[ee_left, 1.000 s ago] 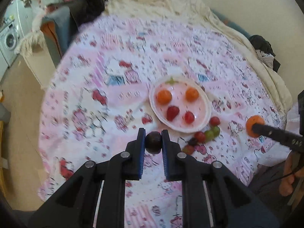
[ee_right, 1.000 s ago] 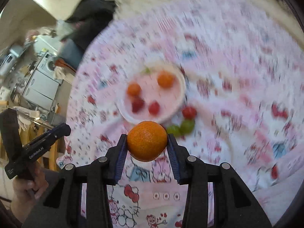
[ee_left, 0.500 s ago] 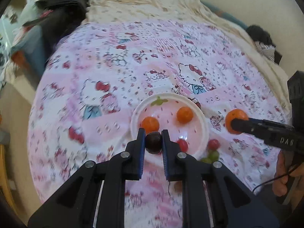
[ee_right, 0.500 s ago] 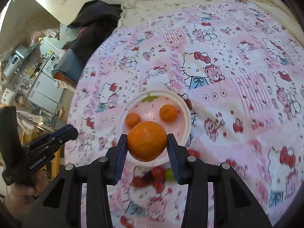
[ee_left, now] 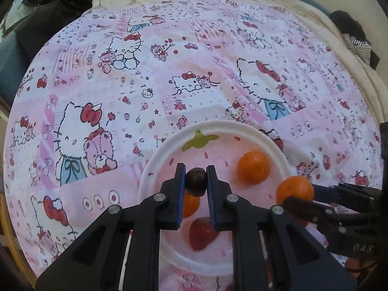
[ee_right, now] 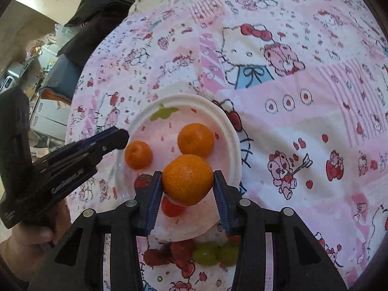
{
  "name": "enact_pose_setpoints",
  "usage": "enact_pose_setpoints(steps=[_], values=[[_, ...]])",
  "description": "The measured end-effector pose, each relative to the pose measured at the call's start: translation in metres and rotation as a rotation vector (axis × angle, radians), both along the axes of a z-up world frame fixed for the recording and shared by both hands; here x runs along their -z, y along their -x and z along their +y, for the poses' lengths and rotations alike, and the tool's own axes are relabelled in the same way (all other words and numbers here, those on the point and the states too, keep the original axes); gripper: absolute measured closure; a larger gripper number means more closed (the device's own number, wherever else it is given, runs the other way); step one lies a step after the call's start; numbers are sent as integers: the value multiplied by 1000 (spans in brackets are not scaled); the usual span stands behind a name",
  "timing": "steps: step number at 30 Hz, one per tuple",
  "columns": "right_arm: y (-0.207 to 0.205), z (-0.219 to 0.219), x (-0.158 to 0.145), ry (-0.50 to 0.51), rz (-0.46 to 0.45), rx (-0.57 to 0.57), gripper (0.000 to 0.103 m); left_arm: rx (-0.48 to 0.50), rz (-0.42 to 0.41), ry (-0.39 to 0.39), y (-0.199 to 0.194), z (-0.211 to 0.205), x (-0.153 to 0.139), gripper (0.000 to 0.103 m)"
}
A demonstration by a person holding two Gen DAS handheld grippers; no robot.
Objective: Organize fruits
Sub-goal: 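Lower the dark grape onto the plate with the left tool while the right tool places the mandarin, then move both open tools back toward the loose fruits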
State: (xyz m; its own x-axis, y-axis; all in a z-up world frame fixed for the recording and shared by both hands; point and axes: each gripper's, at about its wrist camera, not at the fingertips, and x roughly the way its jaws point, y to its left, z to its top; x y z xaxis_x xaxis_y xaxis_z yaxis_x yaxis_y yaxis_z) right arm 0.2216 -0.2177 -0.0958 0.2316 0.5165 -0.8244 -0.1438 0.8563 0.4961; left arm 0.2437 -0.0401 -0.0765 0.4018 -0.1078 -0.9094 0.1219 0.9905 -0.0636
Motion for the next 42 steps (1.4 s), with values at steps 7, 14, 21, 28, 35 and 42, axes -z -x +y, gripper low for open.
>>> enact_pose_setpoints(steps=[7,14,21,28,35,42], values=[[-1,-5,6,15,22,14,59,-5,38,-2,-6,-3,17,88],[-1,-10,8,19,37,35,57,-5,63,10,-7,-9,21,88],[-3,-11,12,11,60,32,56,-21,27,3,-6,-5,11,38],[-2,-13,0,6,18,40,25,-35,10,-15,-1,3,-2,30],[4,-22,-12,-12,-3,68,25,-74,6,-46,14,21,-11,30],[21,-33,-32,-48,-35,99,25,-103,-16,-49,39,35,-27,30]])
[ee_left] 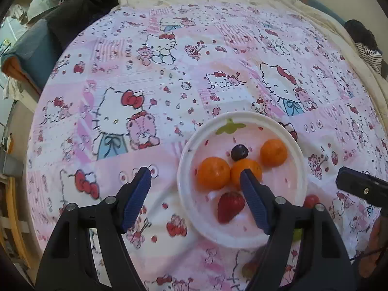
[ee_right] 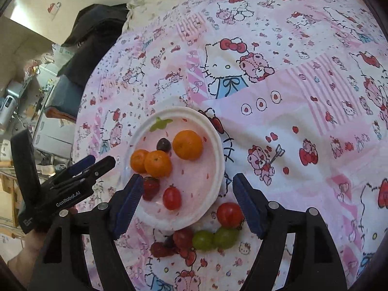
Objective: Organize fruits
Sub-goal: 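Move both open tools back toward the loose fruits, then grasp the small strawberry with the left tool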
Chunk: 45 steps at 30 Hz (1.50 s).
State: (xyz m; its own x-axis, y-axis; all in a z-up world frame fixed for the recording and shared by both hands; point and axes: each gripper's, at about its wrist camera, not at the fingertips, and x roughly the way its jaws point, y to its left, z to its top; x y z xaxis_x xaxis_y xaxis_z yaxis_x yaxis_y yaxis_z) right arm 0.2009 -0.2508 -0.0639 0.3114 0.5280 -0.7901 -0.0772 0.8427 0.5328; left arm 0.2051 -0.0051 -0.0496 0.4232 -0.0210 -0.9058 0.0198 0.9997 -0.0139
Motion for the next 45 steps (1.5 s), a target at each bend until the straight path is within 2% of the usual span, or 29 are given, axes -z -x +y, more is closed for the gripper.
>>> enact_pose_setpoints(steps=[2,6,14,24,31,33,36,39,42,44,45], values=[[5,-2,-6,-2,-12,4,24,-3,-9,-2,10,3,-5,30],[17,-7,-18,5,-48,19,10,-16,-19,5,31,12,-11,30],[41,-24,-28,-24,-45,57,10,-5,-3,-17,76,23,-5,30],[76,-37,-18,0,7,94,10,51,95,107,109,1,28,30],[86,-48,-4,33,45,122,10,227,139,133,116,-42,53,30],[87,-50,-2,48,46,126,10,294,148,117,117,-55,63,30],[85,-52,1,51,56,131,10,386,132,51,118,-70,75,30],[83,-51,4,57,59,129,10,468,102,39,116,-75,79,30],[81,-49,5,61,63,125,10,526,116,56,111,-74,79,31],[80,-49,7,61,68,122,10,566,125,69,110,-72,79,34],[80,-48,8,62,70,120,10,581,121,66,110,-72,79,46]])
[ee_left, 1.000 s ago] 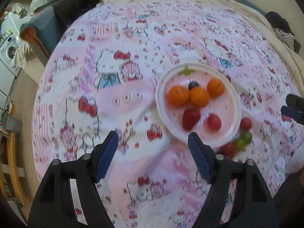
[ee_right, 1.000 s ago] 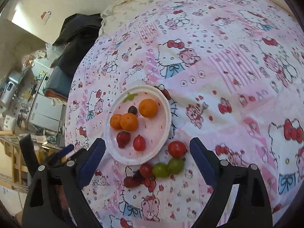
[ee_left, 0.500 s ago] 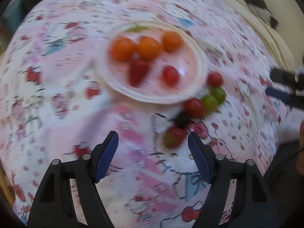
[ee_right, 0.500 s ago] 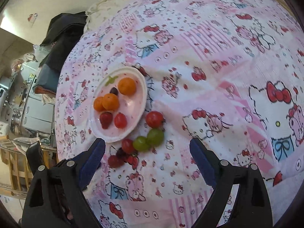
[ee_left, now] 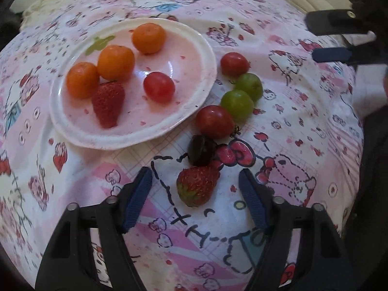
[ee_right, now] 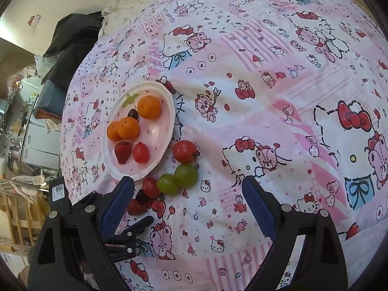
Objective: Organize fruits
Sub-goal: 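Grasp the small strawberry with the left tool, then grasp a green grape with the right tool while the left tool holds the strawberry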
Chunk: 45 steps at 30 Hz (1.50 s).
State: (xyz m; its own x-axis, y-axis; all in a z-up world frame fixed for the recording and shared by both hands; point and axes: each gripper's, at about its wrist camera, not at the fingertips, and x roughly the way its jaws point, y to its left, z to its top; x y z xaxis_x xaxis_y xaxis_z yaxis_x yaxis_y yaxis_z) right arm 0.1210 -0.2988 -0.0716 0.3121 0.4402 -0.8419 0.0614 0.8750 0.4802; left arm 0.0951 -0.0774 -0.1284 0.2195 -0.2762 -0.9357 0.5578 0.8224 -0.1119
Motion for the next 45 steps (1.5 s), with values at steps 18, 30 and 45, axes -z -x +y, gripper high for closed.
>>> enact_pose_setpoints(steps=[18,30,45], values=[[-1,-3,4,-43,25,12,10,-53,-26,54,22,17,-44,81],[-29,32,57,-29,179,-43,57,-446,-94,33,29,67,-79,81],[-34,37,66,-3,178,-32,75,-506,-135,28,23,72,-80,81]])
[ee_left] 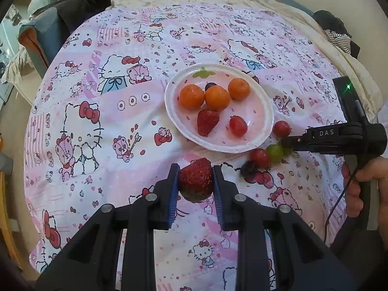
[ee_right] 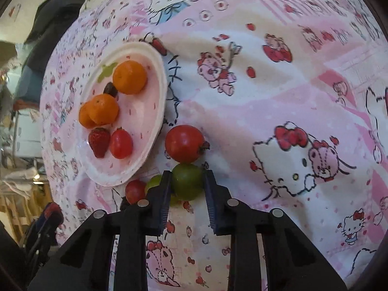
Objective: Organize fruits
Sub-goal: 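Grasp a green grape with the right tool while the left tool holds the strawberry, then place the strawberry on the plate with the left tool while the right tool places the green grape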
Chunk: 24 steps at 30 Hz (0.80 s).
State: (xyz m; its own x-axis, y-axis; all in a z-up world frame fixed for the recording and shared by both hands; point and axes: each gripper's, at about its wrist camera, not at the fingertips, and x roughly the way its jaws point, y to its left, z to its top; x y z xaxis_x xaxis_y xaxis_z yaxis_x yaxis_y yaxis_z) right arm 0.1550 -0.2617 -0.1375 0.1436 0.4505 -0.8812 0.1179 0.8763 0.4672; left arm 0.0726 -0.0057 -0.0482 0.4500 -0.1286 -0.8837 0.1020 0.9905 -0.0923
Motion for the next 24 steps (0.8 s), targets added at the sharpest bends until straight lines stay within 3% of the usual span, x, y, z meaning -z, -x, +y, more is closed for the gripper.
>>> enact_pose_setpoints(steps=[15,24], values=[[21,-39,-26,-91,-78,79,75,-21,-33,-5,3,4,-8,81],[34,-64,-68,-288,-207,150,75,-71,-82,-6,2,17,-17,81]])
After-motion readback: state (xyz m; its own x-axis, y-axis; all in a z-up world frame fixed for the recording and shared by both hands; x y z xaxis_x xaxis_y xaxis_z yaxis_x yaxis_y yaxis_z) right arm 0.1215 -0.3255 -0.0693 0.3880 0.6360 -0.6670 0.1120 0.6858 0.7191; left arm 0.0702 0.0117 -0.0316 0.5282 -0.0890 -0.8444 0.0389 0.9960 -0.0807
